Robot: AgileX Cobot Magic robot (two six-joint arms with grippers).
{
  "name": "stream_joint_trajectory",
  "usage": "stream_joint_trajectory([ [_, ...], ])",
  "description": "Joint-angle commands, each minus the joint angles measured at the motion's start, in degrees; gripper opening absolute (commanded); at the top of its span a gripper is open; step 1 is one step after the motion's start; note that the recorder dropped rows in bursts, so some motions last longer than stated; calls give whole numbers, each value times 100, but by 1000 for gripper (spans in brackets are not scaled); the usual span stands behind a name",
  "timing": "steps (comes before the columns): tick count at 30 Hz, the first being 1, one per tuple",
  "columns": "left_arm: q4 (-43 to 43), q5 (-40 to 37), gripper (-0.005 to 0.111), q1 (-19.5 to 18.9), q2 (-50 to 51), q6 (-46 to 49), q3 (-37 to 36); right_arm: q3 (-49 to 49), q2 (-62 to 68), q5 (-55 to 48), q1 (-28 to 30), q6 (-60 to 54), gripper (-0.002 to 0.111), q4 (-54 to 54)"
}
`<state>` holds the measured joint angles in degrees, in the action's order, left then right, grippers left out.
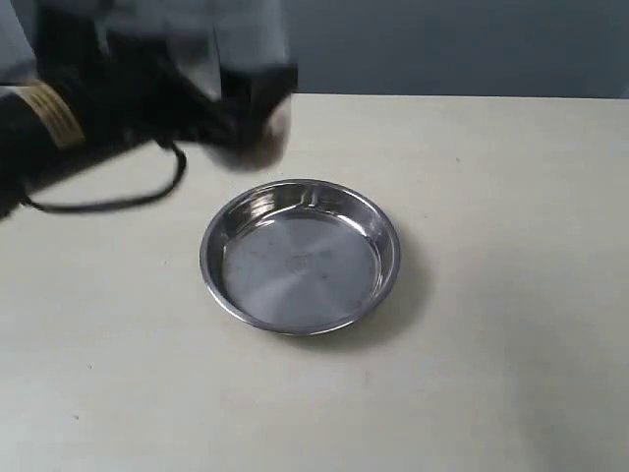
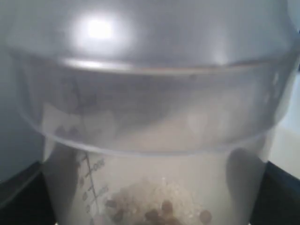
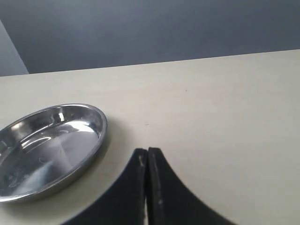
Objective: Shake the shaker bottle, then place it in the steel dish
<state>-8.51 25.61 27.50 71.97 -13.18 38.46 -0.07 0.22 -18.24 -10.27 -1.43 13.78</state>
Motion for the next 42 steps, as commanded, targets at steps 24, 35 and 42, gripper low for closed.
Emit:
stream_joint_trajectory([
  [24, -1103, 1248, 0, 13, -32, -748, -49, 7, -22, 57, -10, -6, -1, -26],
  [35, -1599, 1331, 0, 13, -68, -1255, -209, 7, -22, 57, -10, -6, -1, -26],
  [42, -1536, -166, 0, 13, 255, -1472, -455, 7, -22, 57, -10, -6, -1, -11],
])
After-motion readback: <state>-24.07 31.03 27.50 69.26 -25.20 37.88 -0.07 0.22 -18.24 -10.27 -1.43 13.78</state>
